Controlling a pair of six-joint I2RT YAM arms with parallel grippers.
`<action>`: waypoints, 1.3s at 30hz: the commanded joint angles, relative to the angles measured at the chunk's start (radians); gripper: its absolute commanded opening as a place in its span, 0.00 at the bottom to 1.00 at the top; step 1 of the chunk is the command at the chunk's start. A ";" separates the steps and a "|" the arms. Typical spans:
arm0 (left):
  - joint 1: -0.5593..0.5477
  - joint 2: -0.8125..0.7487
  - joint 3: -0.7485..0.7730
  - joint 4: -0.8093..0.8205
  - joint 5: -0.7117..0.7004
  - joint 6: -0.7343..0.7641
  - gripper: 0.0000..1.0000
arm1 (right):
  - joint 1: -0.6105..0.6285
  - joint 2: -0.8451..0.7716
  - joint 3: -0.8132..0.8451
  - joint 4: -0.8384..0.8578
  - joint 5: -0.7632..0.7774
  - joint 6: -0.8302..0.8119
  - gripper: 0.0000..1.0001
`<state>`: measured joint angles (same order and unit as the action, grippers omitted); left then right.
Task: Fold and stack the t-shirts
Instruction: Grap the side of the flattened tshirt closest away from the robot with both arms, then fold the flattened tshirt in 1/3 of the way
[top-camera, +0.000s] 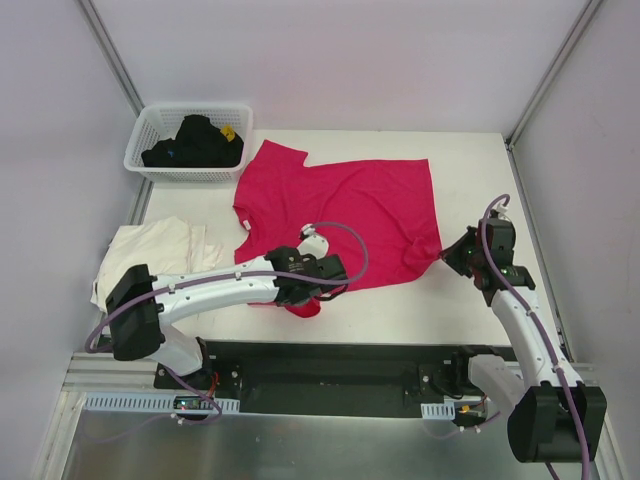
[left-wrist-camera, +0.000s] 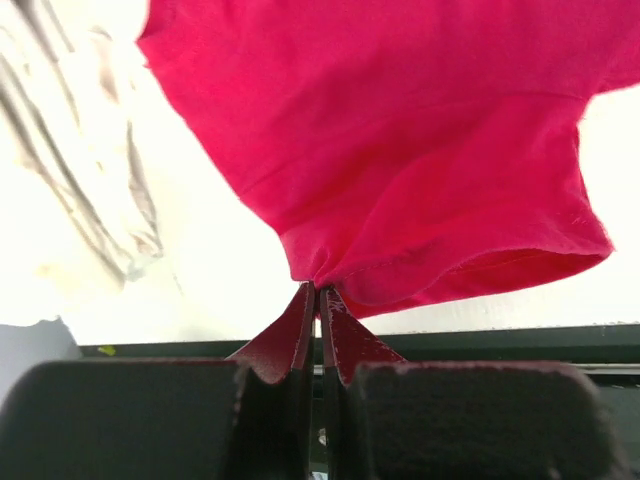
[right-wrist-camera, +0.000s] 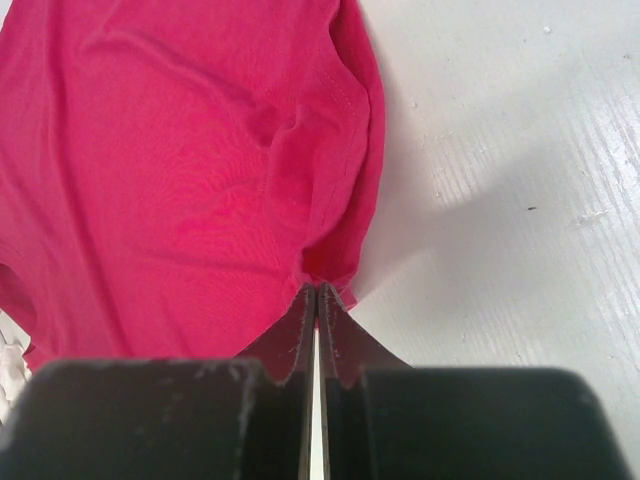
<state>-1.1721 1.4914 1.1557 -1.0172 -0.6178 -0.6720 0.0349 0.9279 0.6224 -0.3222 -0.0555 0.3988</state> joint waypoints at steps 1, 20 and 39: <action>0.025 -0.025 0.076 -0.118 -0.117 0.025 0.00 | -0.010 -0.037 -0.006 -0.017 0.026 -0.012 0.01; 0.218 -0.143 0.216 -0.222 -0.347 0.106 0.00 | -0.012 -0.017 0.023 -0.081 0.082 -0.043 0.01; 0.359 -0.158 0.194 0.012 -0.382 0.331 0.00 | -0.015 0.051 0.062 -0.037 0.111 -0.046 0.01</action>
<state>-0.8631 1.3582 1.3460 -1.1152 -0.9710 -0.4473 0.0303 0.9611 0.6254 -0.4007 0.0277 0.3611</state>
